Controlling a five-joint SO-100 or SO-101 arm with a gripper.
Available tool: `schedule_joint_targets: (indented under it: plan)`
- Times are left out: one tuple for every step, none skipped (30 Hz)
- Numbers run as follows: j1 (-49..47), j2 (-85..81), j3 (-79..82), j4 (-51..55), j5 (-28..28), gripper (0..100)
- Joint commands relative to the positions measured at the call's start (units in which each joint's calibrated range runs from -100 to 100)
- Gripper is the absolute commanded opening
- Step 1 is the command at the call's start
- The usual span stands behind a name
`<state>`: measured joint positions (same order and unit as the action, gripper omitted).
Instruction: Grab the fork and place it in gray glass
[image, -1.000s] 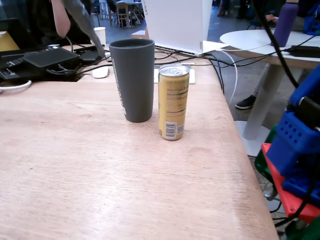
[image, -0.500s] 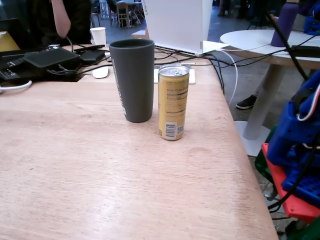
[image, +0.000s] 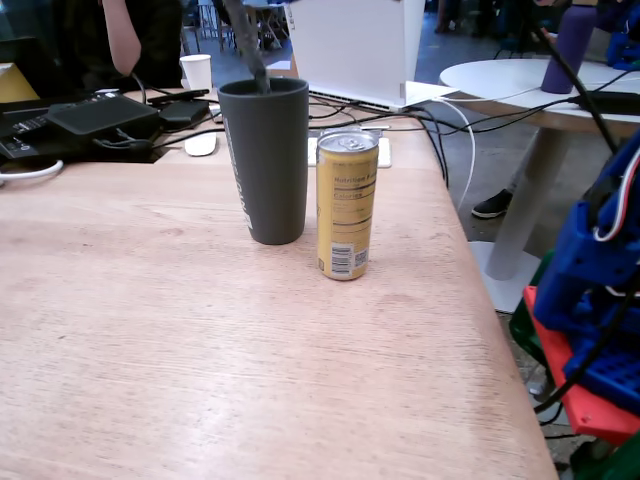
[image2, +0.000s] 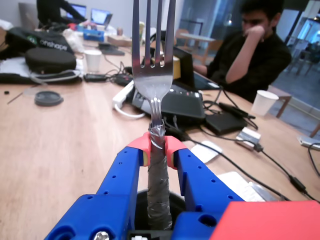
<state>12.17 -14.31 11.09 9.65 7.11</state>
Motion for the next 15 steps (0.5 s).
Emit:
schedule_joint_targets:
  plan:
    - [-1.00, -1.73, -0.57, -1.36, 0.00, 0]
    - [-1.00, -1.73, 0.28, -1.44, 0.00, 0]
    - [-1.00, -1.81, 2.26, -2.67, 0.00, 0]
    - [-1.00, -2.84, 4.53, -4.80, 0.00, 0]
    - [-1.17, -4.30, 7.17, -7.02, 0.00, 0]
    - [-1.34, -5.24, 9.91, -8.58, 0.00, 0]
    - [-1.51, -6.02, 11.89, -9.65, 0.00, 0]
    - [-1.67, -6.44, 13.12, -10.39, 0.00, 0]
    - [-1.84, -6.62, 14.35, -10.80, 0.00, 0]
    - [-1.84, -6.70, 15.19, -10.80, 0.00, 0]
    - [-1.84, -6.70, 15.86, -10.80, 0.00, 0]
    - [-1.67, -6.70, 16.61, -10.80, 0.00, 0]
    - [-1.51, -6.70, 17.27, -10.88, 0.00, 0]
    - [-1.34, -6.70, 17.93, -10.88, 0.00, 0]
    - [-1.34, -6.70, 18.69, -11.70, 0.00, 0]
